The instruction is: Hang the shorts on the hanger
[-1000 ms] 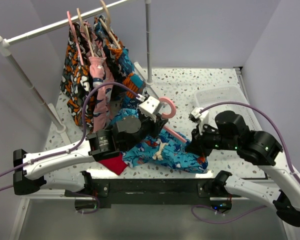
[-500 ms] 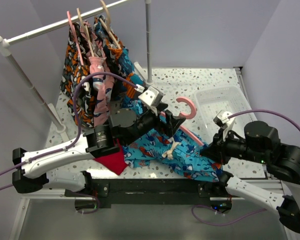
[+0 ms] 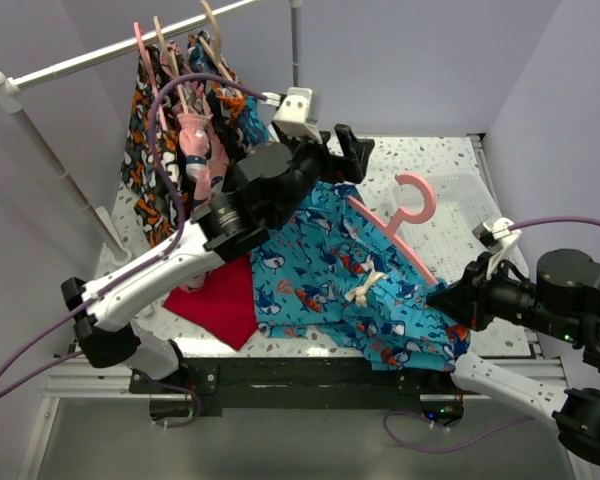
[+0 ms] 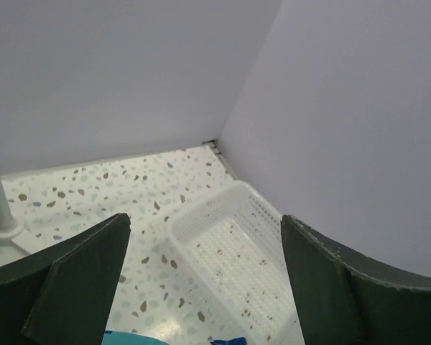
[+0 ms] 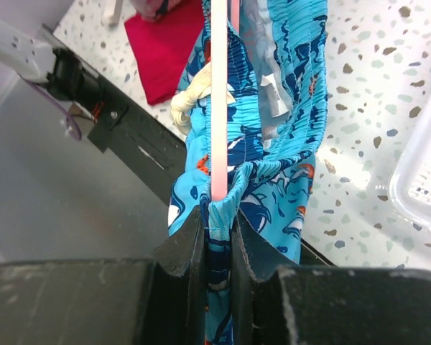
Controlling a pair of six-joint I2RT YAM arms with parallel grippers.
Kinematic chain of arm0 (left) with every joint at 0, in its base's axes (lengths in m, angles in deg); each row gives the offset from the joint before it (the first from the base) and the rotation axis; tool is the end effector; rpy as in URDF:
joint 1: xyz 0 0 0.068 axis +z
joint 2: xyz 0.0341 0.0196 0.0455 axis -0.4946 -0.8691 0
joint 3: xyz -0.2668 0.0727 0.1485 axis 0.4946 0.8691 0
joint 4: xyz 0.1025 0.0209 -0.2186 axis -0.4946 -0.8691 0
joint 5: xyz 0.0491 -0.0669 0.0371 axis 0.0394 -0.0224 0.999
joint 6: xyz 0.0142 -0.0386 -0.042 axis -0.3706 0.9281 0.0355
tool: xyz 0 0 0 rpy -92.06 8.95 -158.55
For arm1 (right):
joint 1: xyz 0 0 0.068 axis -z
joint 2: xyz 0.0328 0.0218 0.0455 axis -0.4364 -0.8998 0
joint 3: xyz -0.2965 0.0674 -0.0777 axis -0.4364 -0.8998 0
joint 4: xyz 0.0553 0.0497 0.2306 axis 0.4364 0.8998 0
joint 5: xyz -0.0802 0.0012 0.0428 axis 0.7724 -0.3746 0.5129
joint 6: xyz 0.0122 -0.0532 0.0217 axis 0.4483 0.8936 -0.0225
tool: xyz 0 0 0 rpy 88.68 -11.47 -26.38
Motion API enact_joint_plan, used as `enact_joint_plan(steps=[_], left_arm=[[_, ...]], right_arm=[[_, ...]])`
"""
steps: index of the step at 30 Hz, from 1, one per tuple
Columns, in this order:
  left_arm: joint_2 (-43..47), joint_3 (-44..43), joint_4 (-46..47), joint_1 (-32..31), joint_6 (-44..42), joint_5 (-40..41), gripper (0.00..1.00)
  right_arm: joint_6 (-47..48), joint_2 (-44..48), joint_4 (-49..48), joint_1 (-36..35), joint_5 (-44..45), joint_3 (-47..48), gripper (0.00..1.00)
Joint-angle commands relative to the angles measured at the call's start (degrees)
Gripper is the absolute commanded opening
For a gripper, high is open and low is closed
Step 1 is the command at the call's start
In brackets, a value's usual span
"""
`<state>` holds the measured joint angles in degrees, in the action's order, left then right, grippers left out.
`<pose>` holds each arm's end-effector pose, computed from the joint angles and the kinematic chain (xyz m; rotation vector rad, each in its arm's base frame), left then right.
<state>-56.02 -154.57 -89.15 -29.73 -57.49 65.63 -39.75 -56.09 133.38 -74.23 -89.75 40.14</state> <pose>0.1742 -0.2559 0.5422 0.0939 1.5148 -0.8073 -0.0120 -0.0120 0.4744 -0.5354 2.0892 0.7440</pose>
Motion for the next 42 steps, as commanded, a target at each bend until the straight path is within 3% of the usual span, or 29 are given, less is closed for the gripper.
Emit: enact_joint_plan(steps=[1, 9, 12, 18, 24, 29, 34, 42], left_arm=[[-7.68, -4.65, -3.6, 1.71, 2.75, -2.38, 0.9], [-14.28, -4.31, -7.11, 4.79, 7.68, 11.94, 0.89], [-12.89, 0.06, -8.7, 6.55, 11.1, 17.21, 0.89], [-6.56, 10.35, -5.71, 9.36, 13.4, 19.07, 0.89], [-4.09, 13.44, -8.26, 9.72, 14.54, 20.92, 0.89], [-1.98, 16.16, -9.66, 9.72, 15.6, 21.09, 0.88], [0.83, 19.24, -10.47, 9.98, 15.16, 21.62, 0.86], [5.14, 23.98, -11.87, 10.68, 15.42, 21.54, 0.83]], right_arm=[[-3.1, -0.45, 10.08, -0.24, 3.72, 6.13, 0.0], [-3.9, -1.59, 10.08, -0.16, 8.98, 4.64, 0.0], [-3.81, -2.38, 9.91, -0.25, 12.41, 5.16, 0.0], [-2.5, -4.58, 5.44, -0.25, 16.02, 4.64, 0.0], [0.84, -9.23, -1.24, -0.25, 19.26, 6.47, 0.0], [5.41, -15.99, -6.7, -0.25, 22.61, 15.96, 0.0], [12.09, -25.93, -7.67, -0.25, 27.26, 27.72, 0.0], [19.12, -35.86, -8.72, -0.16, 33.86, 38.99, 0.0]])
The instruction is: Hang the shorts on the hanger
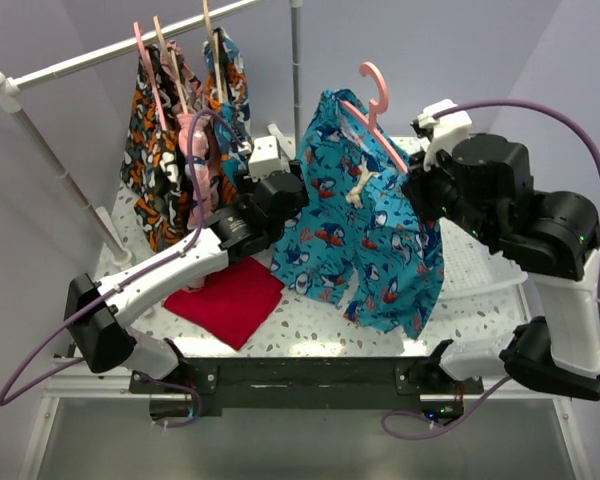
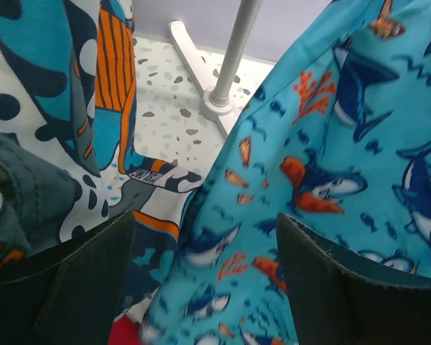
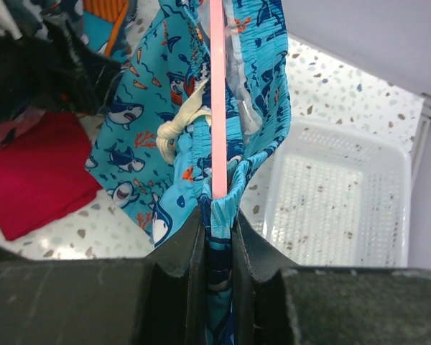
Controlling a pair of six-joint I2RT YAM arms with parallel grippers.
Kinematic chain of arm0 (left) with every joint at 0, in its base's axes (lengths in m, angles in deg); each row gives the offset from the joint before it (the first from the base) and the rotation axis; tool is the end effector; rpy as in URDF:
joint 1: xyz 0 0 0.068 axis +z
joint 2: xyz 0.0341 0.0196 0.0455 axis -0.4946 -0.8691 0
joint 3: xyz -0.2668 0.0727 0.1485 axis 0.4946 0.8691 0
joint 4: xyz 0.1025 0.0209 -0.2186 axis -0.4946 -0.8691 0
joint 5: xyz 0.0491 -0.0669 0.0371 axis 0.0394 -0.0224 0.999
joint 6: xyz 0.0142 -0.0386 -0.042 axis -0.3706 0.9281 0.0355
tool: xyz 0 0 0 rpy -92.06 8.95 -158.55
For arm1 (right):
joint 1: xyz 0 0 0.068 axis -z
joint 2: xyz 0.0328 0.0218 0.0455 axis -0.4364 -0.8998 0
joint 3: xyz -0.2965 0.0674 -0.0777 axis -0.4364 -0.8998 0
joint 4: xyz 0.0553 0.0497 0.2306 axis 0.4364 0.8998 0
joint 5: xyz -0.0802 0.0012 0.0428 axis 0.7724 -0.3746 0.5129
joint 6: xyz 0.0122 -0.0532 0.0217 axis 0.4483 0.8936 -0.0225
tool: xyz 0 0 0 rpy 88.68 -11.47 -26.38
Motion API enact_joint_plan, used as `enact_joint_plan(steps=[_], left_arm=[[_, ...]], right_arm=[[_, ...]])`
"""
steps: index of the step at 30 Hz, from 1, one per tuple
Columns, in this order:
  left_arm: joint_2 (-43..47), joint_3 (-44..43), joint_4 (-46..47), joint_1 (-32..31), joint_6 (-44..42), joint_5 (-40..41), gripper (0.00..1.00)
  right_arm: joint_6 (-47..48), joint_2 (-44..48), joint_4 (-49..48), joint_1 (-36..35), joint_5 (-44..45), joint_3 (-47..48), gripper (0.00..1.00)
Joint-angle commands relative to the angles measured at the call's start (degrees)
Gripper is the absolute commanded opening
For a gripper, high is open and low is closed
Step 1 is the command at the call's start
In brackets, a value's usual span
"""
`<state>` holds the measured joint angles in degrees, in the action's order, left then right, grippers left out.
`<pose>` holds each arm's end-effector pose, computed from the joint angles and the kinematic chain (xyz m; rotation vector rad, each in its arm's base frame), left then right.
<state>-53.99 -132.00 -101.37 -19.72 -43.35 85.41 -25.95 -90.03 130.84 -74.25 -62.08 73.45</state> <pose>0.2226 -0.2115 0.4039 -0.2783 1.8586 -0.1921 0.1040 0.0887 0.5726 -0.4351 1.9377 0.1510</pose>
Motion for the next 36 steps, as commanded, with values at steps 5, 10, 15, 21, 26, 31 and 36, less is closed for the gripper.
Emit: enact_joint_plan(steps=[5, 10, 15, 21, 26, 31, 36], left_arm=[[4.6, 2.11, -0.7, 0.85, 0.49, 1.67, 0.83], [5.92, 2.99, 0.17, 1.11, -0.74, 0.88, 0.83], [6.27, 3.08, 1.41, 1.11, -1.88, -1.23, 0.83], [7.76, 3.78, 3.33, 1.11, -3.89, -6.14, 0.82], [8.73, 3.17, 4.83, 1.11, -7.07, -10.72, 0.82], [11.36, 4.13, 6.23, 1.02, -8.91, -14.94, 0.83], [12.77, 3.87, 6.24, 1.11, -11.98, -21.26, 0.83]], right_arm=[[7.96, -4.21, -7.93, -0.14, 11.56, 10.35, 0.0], [7.98, -4.21, -10.41, -0.13, 8.05, 9.12, 0.0], [7.01, -6.22, -12.52, -0.05, 2.68, 6.57, 0.0], [3.76, -8.42, -13.75, -0.05, -5.31, 6.75, 0.0], [1.47, -11.06, -13.49, -0.14, -8.92, 9.03, 0.0], [1.29, -15.19, -13.83, 0.74, -7.96, 14.21, 0.0], [2.17, -18.62, -19.72, 4.43, -10.15, 14.39, 0.0]])
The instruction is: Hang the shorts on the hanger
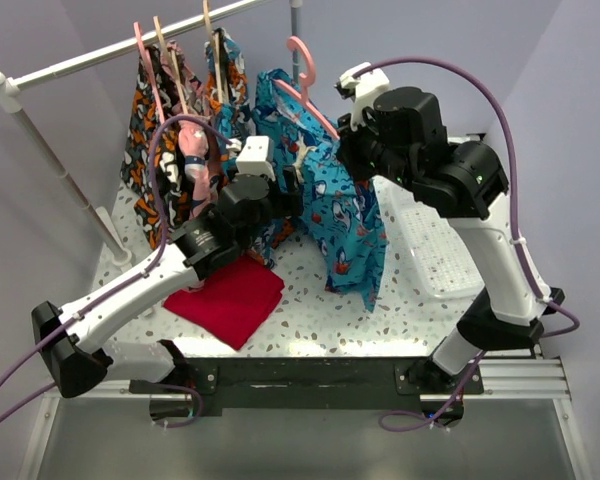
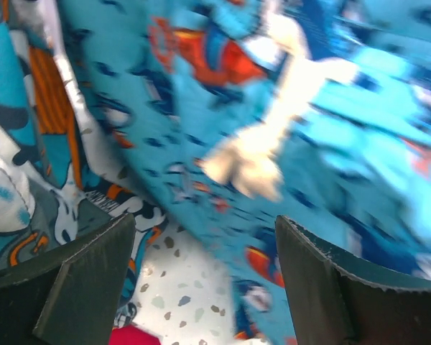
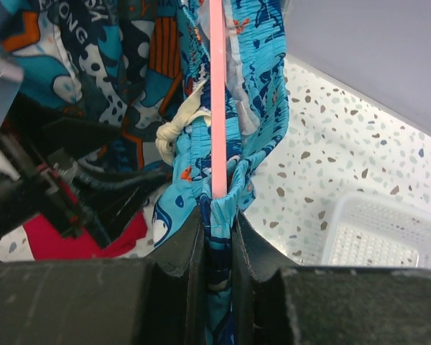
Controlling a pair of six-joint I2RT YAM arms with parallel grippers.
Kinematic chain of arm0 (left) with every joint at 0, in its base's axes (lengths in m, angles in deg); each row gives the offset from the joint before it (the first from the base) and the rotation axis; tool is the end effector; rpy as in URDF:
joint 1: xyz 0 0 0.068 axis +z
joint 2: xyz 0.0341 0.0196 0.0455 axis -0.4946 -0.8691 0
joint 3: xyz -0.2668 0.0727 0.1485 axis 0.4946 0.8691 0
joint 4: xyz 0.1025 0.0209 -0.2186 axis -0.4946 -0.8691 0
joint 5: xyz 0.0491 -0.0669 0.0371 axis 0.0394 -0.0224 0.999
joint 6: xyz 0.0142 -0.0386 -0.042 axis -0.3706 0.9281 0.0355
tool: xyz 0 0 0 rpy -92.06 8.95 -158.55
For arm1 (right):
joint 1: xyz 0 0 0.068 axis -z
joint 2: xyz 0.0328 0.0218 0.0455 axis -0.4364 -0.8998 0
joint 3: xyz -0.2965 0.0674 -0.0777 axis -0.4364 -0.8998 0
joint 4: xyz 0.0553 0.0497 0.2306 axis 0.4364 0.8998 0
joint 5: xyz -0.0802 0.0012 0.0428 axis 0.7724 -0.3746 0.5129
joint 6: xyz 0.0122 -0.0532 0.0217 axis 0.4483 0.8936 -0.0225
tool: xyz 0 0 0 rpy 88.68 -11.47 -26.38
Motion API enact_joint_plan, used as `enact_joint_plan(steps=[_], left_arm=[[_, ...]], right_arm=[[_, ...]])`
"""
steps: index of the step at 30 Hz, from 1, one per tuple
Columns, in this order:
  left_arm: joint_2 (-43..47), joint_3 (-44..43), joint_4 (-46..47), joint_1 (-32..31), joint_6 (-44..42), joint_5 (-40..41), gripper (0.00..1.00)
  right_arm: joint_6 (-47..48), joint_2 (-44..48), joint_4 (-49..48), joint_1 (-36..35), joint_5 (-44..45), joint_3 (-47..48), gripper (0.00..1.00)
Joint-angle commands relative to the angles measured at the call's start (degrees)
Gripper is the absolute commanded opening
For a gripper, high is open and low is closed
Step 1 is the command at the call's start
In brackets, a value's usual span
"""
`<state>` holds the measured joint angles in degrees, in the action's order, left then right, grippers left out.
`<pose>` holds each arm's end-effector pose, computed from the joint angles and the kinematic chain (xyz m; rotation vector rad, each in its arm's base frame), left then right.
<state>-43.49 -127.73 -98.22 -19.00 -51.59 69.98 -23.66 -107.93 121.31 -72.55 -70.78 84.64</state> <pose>0.1879 -0.1796 0.4305 -0.0463 1.8377 -0.4328 0.1871 0.1796 0.5738 -0.5243 1.9037 0.2750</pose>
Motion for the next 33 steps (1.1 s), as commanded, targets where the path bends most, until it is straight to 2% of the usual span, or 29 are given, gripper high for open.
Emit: enact_joint_plan(steps=[1, 6, 13, 22, 33], left_arm=[[2.81, -0.48, 2.83, 0.39, -4.01, -6.71, 0.83], [5.09, -1.0, 2.04, 0.22, -5.86, -12.87, 0.84], [8.17, -0.48, 0.45, 0.13, -7.09, -18.4, 0.84], [12.48, 1.28, -1.65, 0.04, -8.15, -20.08, 0.84], [15.56, 2.51, -2.27, 0.04, -7.8, -21.58, 0.84]], right_arm=[[-0.21, -1.25, -11.15, 4.47, -3.37, 3.29, 0.0], [0.14, -5.2, -18.36, 7.73, -7.43, 5.13, 0.0], [-0.91, -10.74, -26.35, 8.44, -11.21, 8.22, 0.0], [-1.7, -14.87, -34.35, 8.27, -11.21, 8.21, 0.0], [-1.7, -19.44, -39.1, 8.36, -10.25, 10.24, 0.0]])
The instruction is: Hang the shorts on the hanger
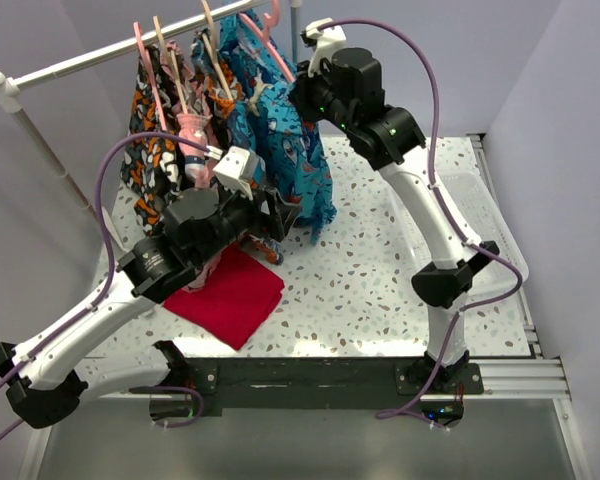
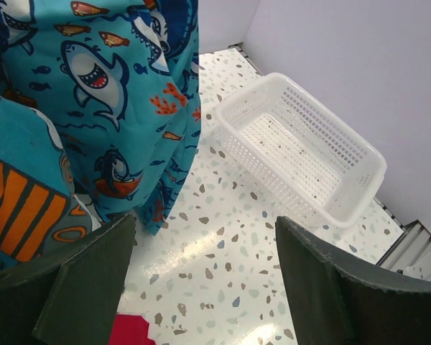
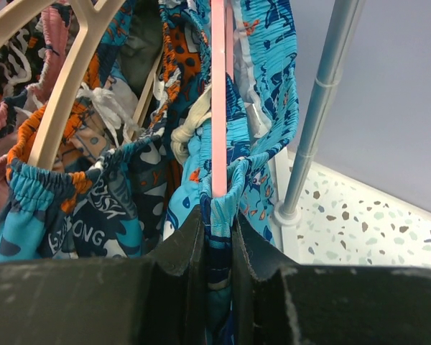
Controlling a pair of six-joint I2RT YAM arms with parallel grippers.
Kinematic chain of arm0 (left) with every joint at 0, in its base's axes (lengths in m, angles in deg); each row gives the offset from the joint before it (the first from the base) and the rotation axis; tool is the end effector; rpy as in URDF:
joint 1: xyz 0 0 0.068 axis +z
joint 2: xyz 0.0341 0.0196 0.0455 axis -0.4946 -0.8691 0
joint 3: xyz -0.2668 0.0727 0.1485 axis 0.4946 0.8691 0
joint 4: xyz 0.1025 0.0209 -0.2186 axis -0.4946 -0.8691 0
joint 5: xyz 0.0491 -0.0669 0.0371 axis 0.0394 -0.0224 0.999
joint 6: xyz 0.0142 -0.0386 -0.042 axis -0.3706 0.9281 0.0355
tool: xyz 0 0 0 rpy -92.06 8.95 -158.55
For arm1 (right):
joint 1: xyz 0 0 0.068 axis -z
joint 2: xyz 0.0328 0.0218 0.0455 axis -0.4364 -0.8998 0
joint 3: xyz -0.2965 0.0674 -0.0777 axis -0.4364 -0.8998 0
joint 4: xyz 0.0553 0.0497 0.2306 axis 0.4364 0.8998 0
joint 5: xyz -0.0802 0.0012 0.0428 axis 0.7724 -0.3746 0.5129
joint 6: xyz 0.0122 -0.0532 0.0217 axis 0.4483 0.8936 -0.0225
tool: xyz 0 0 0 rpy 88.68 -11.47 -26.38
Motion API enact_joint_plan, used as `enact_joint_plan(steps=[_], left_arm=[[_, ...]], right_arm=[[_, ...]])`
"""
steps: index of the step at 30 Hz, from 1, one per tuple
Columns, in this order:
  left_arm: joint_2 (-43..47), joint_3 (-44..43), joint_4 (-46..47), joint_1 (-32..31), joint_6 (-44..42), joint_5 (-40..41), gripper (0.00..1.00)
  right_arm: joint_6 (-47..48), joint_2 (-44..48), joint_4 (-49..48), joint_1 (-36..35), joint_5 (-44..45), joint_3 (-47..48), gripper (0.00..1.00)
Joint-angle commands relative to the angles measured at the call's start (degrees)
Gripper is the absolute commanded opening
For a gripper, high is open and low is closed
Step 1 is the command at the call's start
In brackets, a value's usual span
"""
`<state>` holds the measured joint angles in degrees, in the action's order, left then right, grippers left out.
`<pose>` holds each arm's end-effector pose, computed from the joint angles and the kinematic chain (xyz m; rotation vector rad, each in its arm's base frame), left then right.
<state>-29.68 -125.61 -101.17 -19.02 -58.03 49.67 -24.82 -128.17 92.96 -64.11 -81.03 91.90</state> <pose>0.1283 -0.1332 0.4602 0.2691 1.7412 -0.7386 0.3301 0.2532 0.5467 -0.3960 1.6910 0.4519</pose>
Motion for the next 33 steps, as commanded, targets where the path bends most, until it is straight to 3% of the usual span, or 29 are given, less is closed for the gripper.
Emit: enact_joint_plan(steps=[1, 29, 33], left_arm=[[1.83, 0.48, 0.68, 0.06, -1.26, -1.53, 0.84], [3.85, 1.36, 0.07, 0.06, -0.91, -2.5, 0.84], [4.03, 1.27, -0.11, 0.06, -0.82, -2.5, 0.85]], right_arm=[[-0.46, 0.62, -11.2, -0.08, 0.18, 3.06, 0.0], [-1.6, -3.52, -14.8, 0.01, 0.53, 3.16, 0.0], [-1.6, -3.34, -15.25, 0.01, 0.18, 2.27, 0.09]])
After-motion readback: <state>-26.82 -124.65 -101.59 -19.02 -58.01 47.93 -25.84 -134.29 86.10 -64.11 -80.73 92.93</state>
